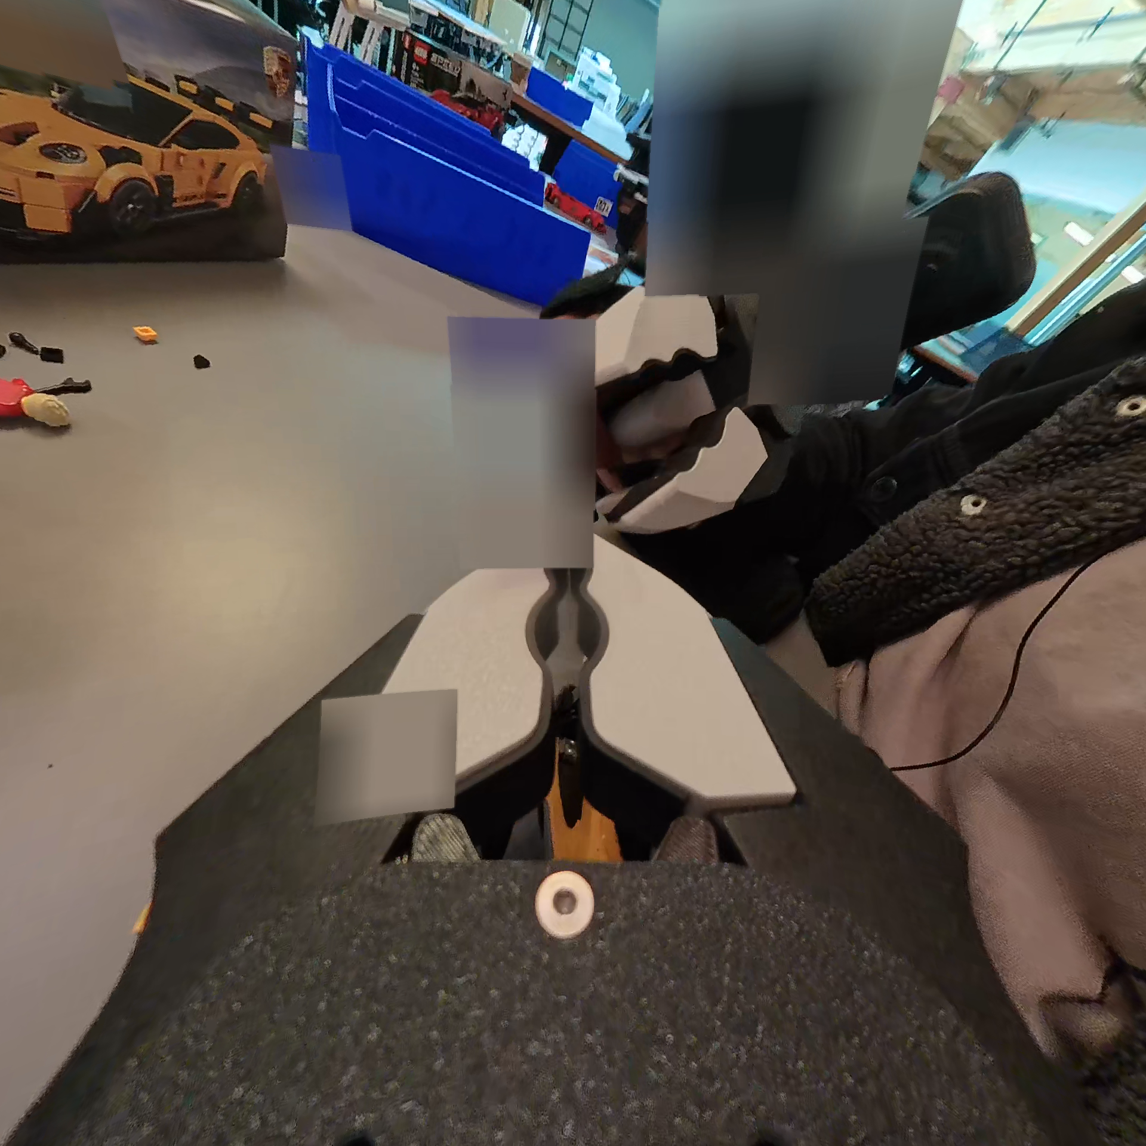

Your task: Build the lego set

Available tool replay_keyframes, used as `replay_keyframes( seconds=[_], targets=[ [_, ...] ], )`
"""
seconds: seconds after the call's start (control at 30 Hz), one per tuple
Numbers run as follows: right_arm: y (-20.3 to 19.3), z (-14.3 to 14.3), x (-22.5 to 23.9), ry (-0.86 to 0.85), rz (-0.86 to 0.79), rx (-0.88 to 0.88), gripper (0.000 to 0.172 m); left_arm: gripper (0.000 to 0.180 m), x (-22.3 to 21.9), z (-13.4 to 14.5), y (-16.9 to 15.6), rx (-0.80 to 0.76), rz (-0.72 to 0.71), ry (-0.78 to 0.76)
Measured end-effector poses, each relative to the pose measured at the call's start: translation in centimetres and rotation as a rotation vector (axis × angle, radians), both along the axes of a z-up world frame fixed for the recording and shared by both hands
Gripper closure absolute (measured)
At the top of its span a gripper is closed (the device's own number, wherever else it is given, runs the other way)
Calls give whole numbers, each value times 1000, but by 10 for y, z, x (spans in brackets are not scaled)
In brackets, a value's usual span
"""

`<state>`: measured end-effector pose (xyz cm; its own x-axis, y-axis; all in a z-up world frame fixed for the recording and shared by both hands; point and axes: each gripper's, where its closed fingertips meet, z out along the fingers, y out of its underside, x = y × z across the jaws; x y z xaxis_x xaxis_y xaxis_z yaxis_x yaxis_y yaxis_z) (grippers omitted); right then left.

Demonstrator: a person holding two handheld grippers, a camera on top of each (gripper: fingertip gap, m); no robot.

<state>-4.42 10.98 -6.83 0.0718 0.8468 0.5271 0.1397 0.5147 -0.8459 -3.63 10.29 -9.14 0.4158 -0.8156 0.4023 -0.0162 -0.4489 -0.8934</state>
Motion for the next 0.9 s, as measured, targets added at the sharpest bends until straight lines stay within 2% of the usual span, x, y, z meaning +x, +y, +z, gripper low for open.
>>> replay_keyframes(
  seconds=[0.23,0.37,0.5,0.63,0.77,0.9],
  targets=[
    [0,-11,0,-68,30,-56,133,180,4,-15,-8,123,-30,232],
    [-4,-23,-1,-120,69,-84,143,180,5,-17,-11,187,-42,310],
    [-7,-23,1,-124,103,-135,157,180,3,-12,-9,225,-21,307],
    [-7,-21,2,-117,114,-167,164,180,0,-9,-8,235,-10,301],
    [-5,-18,4,-108,118,-202,167,167,-12,-6,-2,273,40,342],
    [-9,-20,4,-132,137,-226,167,147,-12,13,-2,373,72,317]
  ],
)
